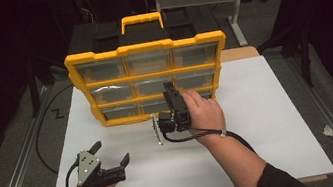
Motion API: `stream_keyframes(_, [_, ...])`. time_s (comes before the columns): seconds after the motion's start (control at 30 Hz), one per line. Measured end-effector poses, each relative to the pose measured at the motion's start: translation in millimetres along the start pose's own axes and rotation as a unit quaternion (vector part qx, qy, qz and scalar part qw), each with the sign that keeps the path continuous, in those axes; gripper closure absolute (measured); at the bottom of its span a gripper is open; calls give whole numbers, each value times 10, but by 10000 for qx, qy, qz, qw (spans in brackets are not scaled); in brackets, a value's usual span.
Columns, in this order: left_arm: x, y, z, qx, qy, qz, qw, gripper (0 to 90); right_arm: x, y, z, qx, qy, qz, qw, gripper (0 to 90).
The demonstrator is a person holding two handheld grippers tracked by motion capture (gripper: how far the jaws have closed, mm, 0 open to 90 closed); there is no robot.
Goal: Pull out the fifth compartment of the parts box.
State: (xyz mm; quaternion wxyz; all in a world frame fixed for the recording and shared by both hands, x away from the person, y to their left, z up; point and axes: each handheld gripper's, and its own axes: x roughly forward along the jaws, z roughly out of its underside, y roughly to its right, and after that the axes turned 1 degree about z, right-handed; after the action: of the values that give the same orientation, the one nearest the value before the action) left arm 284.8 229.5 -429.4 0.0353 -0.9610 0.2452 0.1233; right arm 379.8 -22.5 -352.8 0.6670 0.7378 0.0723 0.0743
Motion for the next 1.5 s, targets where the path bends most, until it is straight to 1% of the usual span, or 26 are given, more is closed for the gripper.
stream_keyframes(0.03, [0, -1, 0, -3, 0, 1, 10000, 2, 16, 21, -13, -38, 13, 17, 10000, 599])
stream_keyframes(0.07, [0, -2, 0, -7, -3, 3, 10000, 2, 28, 25, -24, 10, -17, 19, 10000, 601])
stream_keyframes(0.1, [0, -2, 0, -7, -6, 5, 10000, 2, 41, 34, -35, 3, -25, 17, 10000, 608])
stream_keyframes(0.13, [1, -1, 1, -5, -2, 4, 10000, 2, 60, 53, -47, -57, -5, 36, 10000, 616])
stream_keyframes(0.17, [1, 0, 1, -1, -3, 7, 10000, 2, 80, 74, -59, -168, 26, 56, 9998, 625])
stream_keyframes(0.2, [0, 1, 0, 5, 0, 8, 10000, 3, 90, 60, -65, -87, -42, 24, 10000, 628])
stream_keyframes(0.23, [0, 1, 0, 8, 7, 8, 10000, 3, 111, 73, -76, -217, -27, 45, 9998, 636])
stream_keyframes(0.27, [-2, 1, 0, 11, 11, 10, 10000, 3, 120, 63, -79, -160, -66, 28, 9998, 646])
stream_keyframes(0.3, [-3, 1, -1, 9, 14, 11, 10000, 3, 145, 70, -84, -191, -56, 46, 9998, 656])
stream_keyframes(0.37, [-3, -3, -1, 8, 11, 12, 10000, 3, 163, 78, -90, -191, -122, 29, 9997, 671])
stream_keyframes(0.47, [-1, -3, -1, 4, 13, 16, 10000, 3, 194, 98, -95, -313, -144, 62, 9994, 694])
stream_keyframes(0.57, [0, -1, -1, 23, 22, 26, 10000, 5, 205, 94, -96, -279, -177, 58, 9994, 717])
stream_keyframes(0.67, [1, 0, -2, 28, 24, 29, 10000, 5, 218, 95, -106, -380, -181, 65, 9991, 735])
stream_keyframes(0.73, [1, 0, -2, 26, 24, 30, 10000, 5, 225, 76, -107, -298, -205, 32, 9993, 748])
stream_keyframes(0.83, [0, 0, -3, 12, 29, 31, 10000, 5, 231, 75, -118, -341, -229, 89, 9991, 764])
stream_keyframes(0.87, [0, 0, -3, 11, 29, 30, 10000, 5, 239, 81, -121, -379, -187, 125, 9990, 772])
stream_keyframes(0.93, [0, -1, -3, 8, 28, 31, 10000, 5, 236, 65, -128, -321, -228, 124, 9991, 780])
stream_keyframes(1.0, [-1, -1, -4, -1, 34, 35, 10000, 5, 239, 55, -139, -336, -233, 171, 9990, 789])
stream_keyframes(1.07, [-4, -2, -4, -5, 37, 38, 10000, 5, 243, 52, -149, -417, -232, 219, 9986, 793])
stream_keyframes(1.1, [-5, -3, -4, -9, 37, 39, 10000, 6, 245, 36, -151, -385, -258, 240, 9986, 795])
stream_keyframes(1.17, [-5, -4, -4, -23, 43, 34, 10000, 6, 245, 37, -158, -448, -262, 274, 9983, 800])
stream_keyframes(1.27, [-5, -4, -4, -25, 48, 36, 10000, 6, 242, 43, -159, -446, -255, 278, 9983, 812])
stream_keyframes(1.3, [-5, -5, -4, -23, 46, 37, 10000, 6, 238, 43, -158, -386, -257, 252, 9986, 814])
stream_keyframes(1.33, [-5, -5, -4, -27, 47, 36, 10000, 6, 236, 49, -158, -414, -248, 249, 9985, 817])
stream_keyframes(1.43, [-6, -7, -5, -26, 42, 35, 10000, 6, 223, 42, -155, -387, -258, 243, 9986, 823])
stream_keyframes(1.5, [-8, -9, -5, -31, 48, 35, 10000, 6, 213, 47, -150, -445, -214, 261, 9984, 828])
